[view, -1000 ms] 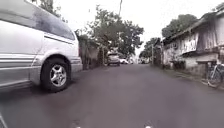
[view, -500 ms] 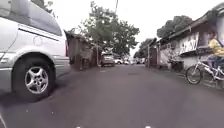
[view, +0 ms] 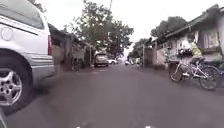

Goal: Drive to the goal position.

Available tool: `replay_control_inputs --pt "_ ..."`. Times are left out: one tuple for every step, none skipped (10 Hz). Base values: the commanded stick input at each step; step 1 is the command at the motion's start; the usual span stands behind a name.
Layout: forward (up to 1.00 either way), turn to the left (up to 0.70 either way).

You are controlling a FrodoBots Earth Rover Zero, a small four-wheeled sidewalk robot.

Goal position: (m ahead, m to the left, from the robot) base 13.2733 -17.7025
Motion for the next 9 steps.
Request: replay_control_inputs --pt "1.00 0.00" --pt "1.00 0.00" --pt "1.00 0.00" --pt "1.00 0.00" --pt "1.00 -0.02" --pt "1.00 -0.13" --pt "1.00 -0.33" --pt "1.00 -0.20" --pt "1.00 -0.03"
